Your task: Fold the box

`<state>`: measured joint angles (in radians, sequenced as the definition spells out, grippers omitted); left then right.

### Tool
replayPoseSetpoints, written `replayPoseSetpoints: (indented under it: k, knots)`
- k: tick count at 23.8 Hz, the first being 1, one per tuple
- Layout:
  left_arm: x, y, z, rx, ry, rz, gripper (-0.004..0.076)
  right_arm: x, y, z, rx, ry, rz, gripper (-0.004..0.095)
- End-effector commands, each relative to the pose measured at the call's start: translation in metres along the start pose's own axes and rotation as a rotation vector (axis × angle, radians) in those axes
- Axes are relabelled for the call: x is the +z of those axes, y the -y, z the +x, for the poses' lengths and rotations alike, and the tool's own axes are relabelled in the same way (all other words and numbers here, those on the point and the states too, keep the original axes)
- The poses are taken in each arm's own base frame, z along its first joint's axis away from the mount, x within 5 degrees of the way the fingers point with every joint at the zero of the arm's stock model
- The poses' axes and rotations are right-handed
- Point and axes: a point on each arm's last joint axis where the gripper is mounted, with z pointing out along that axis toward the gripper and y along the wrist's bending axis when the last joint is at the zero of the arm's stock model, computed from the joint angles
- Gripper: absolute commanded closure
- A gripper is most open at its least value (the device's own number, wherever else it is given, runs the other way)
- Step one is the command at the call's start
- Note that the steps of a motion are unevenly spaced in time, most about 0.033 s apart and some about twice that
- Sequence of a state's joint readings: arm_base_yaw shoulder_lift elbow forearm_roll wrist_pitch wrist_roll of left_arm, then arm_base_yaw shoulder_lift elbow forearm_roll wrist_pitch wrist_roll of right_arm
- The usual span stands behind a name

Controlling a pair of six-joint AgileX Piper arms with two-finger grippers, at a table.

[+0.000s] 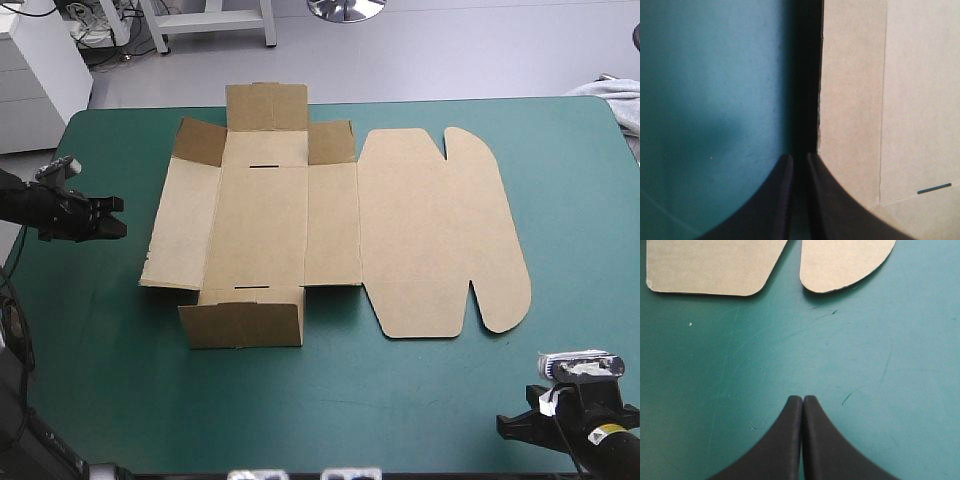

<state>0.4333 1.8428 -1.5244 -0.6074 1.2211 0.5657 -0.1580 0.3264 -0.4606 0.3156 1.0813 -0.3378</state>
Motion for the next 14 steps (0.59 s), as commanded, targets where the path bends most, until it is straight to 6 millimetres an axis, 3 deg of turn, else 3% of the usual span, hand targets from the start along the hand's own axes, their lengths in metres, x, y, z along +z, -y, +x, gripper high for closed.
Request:
replayPoseSetpoints:
  k: [1, 6, 14]
  knots:
    - [-0.018, 0.022, -0.001, 0.081, 0.018, 0.061, 0.0533, -0.004, -0.001, -0.010, -0.003, 0.064, -0.003, 0.0925]
    - [-0.012, 0.025, -0.002, 0.125, 0.003, 0.071, 0.0260, -0.004, 0.000, -0.010, 0.001, 0.065, 0.001, 0.0925]
    - [0.034, 0.028, -0.006, 0.064, -0.095, 0.150, 0.0236, -0.004, 0.000, -0.010, 0.004, 0.063, 0.004, 0.0925]
